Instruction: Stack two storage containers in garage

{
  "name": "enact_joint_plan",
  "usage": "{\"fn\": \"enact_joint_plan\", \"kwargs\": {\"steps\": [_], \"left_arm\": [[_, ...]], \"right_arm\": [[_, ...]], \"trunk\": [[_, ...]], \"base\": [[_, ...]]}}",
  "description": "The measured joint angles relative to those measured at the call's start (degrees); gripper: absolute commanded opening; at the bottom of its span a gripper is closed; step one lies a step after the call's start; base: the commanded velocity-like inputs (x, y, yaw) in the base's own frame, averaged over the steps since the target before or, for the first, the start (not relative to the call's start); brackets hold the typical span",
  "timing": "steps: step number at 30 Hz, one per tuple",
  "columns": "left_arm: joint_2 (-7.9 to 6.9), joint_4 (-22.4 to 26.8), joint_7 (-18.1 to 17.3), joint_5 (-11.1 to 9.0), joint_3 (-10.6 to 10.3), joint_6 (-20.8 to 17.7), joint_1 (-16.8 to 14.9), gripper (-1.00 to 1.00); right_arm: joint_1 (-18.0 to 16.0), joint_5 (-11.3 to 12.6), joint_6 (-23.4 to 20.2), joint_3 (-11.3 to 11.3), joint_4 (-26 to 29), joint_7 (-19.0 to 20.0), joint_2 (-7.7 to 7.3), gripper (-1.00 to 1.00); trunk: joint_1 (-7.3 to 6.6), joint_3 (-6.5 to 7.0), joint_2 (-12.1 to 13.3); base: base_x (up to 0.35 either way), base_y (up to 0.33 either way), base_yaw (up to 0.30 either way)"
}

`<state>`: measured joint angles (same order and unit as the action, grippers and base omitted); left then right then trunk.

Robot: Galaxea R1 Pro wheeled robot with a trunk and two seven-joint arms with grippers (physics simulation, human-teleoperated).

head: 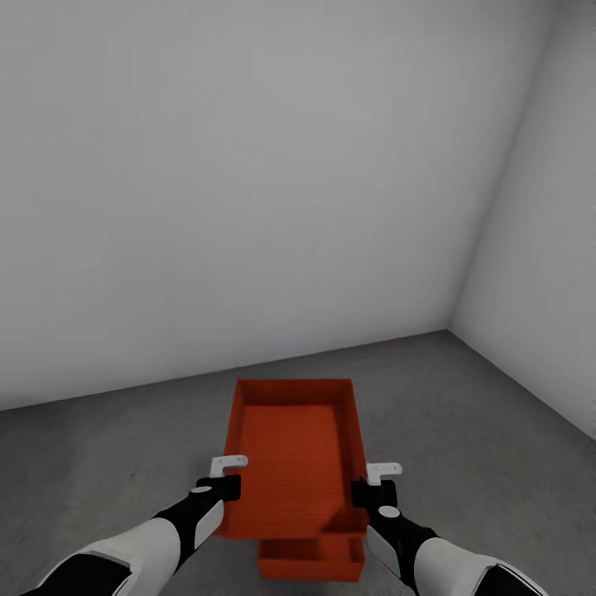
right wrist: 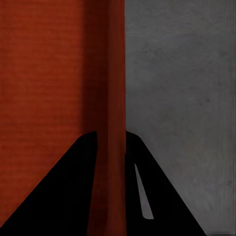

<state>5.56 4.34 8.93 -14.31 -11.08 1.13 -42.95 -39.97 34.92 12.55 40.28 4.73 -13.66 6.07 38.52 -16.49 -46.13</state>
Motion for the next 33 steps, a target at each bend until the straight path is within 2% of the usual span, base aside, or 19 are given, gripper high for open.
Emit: {"fn": "enact_joint_plan", "kwargs": {"steps": [8,25,33], "left_arm": [[0.0,0.0,0.0,0.0,0.0,0.0,0.0,-1.0],[0.0,0.0,0.0,0.0,0.0,0.0,0.0,-1.0],[-0.04,0.0,-0.1,0.0,0.0,0.0,0.0,-1.0]], "right_arm": [[0.0,0.0,0.0,0.0,0.0,0.0,0.0,-1.0],[0.0,0.0,0.0,-0.1,0.0,0.0,0.0,-1.0],[0.0,-0.1,0.0,-0.1,0.0,-0.1,0.04,-1.0]], "trunk": [[0.0,-0.65,0.0],[0.0,-0.72,0.0],[0.0,-0.72,0.0]], "base": [[0.0,0.0,-0.078],[0.0,0.0,-0.005],[0.0,0.0,-0.218]]}}
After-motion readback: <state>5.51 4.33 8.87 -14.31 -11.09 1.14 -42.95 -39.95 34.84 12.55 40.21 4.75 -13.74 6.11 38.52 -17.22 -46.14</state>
